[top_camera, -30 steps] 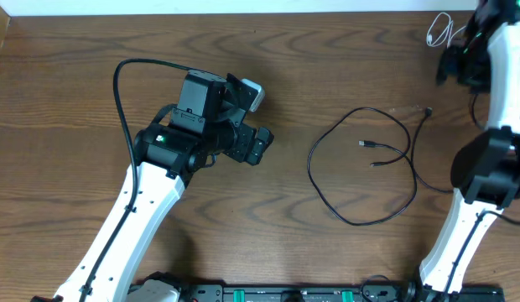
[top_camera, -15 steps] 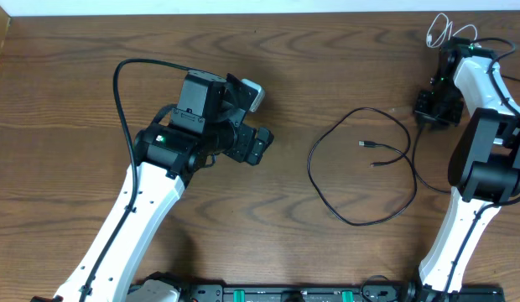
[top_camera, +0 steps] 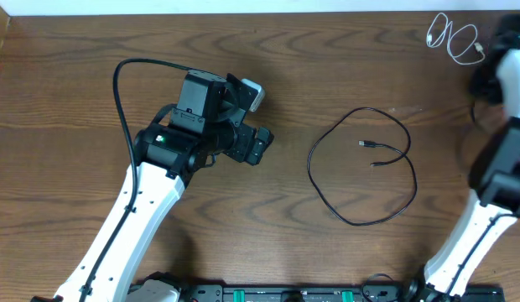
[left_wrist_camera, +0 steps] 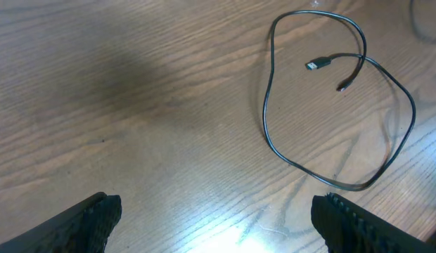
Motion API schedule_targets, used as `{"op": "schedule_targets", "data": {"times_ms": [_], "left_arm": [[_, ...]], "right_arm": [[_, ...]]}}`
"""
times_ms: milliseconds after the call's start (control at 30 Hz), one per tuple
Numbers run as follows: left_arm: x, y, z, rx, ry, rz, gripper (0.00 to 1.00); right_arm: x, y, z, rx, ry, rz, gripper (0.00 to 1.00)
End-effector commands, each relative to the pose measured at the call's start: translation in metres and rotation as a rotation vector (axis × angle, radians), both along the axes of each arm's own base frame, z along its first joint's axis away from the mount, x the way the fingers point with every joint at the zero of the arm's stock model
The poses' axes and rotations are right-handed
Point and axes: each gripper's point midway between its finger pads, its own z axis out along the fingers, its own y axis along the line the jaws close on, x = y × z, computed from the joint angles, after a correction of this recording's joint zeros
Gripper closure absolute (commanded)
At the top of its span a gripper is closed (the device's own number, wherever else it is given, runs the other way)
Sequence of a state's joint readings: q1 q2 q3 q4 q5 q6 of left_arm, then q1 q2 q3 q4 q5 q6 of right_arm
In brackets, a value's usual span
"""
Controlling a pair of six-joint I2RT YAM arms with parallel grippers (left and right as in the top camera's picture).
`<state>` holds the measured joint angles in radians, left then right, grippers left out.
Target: Untangle cables
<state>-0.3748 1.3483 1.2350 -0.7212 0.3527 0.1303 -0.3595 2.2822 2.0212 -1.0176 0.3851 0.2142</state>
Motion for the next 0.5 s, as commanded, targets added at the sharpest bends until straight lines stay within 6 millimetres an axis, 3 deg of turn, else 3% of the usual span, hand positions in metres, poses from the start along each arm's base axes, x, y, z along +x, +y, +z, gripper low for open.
{"op": "schedule_targets", "data": {"times_ms": [0,33,67,100,133,200,300,467], "left_arm": [[0.002,0.001,0.004,-0.002,-0.01,0.011,0.09],[0.003,0.001,0.004,-0.002,-0.011,0.011,0.09],[0.003,0.001,0.004,-0.002,-0.011,0.011,0.09],[0.003,0.001,0.004,-0.002,-0.011,0.011,0.09],[0.003,0.001,0.004,-0.002,-0.011,0.011,0.09],[0.003,0.001,0.004,-0.002,-0.011,0.011,0.09],[0.003,0.001,0.004,-0.002,-0.011,0.011,0.09],[0.003,0.001,0.004,-0.002,-0.011,0.011,0.09]], "right_arm": [[-0.015,-0.076,0.058,-0.146,-0.1,-0.064,0.88],[-0.02,-0.084,0.056,-0.124,-0.118,-0.079,0.68],[-0.023,-0.09,0.056,-0.1,-0.133,-0.086,0.34],[-0.026,-0.095,0.057,-0.075,-0.157,-0.095,0.13],[-0.028,-0.099,0.06,-0.057,-0.178,-0.099,0.01],[-0.024,-0.097,0.076,0.01,-0.266,-0.076,0.01],[-0.014,-0.08,0.113,0.081,-0.394,-0.011,0.01],[-0.014,-0.037,0.203,0.048,-0.563,0.095,0.01]]}}
